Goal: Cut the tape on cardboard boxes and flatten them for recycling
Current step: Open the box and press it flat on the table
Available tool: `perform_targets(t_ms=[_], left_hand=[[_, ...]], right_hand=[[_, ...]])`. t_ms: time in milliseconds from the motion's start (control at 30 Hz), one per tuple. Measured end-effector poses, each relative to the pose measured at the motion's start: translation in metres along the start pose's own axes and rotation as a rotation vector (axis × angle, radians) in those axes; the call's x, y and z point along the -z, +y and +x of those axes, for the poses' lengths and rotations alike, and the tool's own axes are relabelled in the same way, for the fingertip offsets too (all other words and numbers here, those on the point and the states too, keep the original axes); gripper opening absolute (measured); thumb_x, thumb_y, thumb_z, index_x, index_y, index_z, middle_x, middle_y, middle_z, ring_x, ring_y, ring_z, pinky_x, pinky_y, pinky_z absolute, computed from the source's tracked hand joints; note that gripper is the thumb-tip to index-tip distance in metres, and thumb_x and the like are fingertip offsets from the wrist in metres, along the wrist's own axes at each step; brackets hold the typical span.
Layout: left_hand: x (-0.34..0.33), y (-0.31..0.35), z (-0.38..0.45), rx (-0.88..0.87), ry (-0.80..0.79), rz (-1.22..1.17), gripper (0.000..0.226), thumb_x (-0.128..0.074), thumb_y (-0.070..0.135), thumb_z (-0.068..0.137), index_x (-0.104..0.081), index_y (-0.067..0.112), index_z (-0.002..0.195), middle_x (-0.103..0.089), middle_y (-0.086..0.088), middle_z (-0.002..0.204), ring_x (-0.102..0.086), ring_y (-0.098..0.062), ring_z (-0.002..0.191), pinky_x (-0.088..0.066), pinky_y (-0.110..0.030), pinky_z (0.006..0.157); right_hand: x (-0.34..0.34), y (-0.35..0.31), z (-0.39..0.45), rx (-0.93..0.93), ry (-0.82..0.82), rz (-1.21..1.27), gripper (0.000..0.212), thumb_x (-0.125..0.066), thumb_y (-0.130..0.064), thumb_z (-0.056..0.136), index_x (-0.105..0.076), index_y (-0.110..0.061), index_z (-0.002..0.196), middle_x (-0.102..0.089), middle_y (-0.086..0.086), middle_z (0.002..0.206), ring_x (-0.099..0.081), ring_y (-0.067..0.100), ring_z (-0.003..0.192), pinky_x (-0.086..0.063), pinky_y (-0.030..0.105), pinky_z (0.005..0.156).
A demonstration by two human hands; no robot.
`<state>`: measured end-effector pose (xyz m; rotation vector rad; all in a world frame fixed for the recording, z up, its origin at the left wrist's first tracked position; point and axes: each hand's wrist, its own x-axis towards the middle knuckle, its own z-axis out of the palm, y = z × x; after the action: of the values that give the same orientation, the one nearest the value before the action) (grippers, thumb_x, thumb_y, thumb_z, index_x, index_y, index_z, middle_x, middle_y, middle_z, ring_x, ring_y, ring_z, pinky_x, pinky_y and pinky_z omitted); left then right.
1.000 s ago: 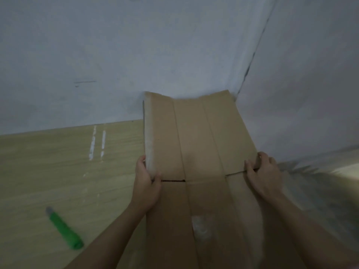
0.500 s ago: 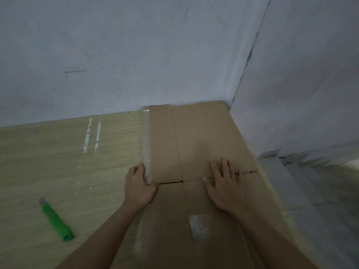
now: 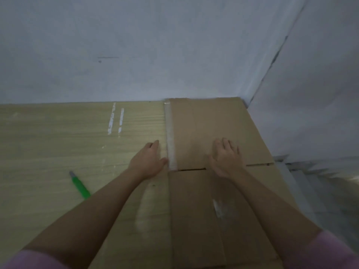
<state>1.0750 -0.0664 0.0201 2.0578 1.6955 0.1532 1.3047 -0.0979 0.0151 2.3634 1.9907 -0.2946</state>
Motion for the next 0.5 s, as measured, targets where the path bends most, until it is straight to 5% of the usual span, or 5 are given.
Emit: perform_targets(t_ms=[233,500], left_hand=[[0.104,-0.075,-0.028,-0.250,0.159,0.234,0.061,-0.044,0.039,0.097,-0.025,0.012,0.147,-0.030,-0.005,0.152,-0.029,-0.021,0.137,-0.020,-0.027,0.110],[0.231,-0.230,-0.086,-0.204,0.282,0.310,0.055,-0.045,0.038,0.097,-0.032,0.013,0.144,-0.034,-0.005,0.150,-0.031,-0.020,0.137,-0.021,-0.027,0.110]], right_hand=[[0.044,-0.123,-0.003,0.176,0.137,0.040,0.062,-0.032,-0.047,0.098,-0.023,-0.011,0.148,-0.020,0.011,0.155,-0.018,0.025,0.142,-0.010,0.040,0.115],[0.072,-0.308,-0.022,0.349,0.254,0.155,0.080,-0.017,-0.059,0.084,-0.033,-0.009,0.144,-0.026,0.012,0.154,-0.022,0.024,0.142,-0.015,0.036,0.115]])
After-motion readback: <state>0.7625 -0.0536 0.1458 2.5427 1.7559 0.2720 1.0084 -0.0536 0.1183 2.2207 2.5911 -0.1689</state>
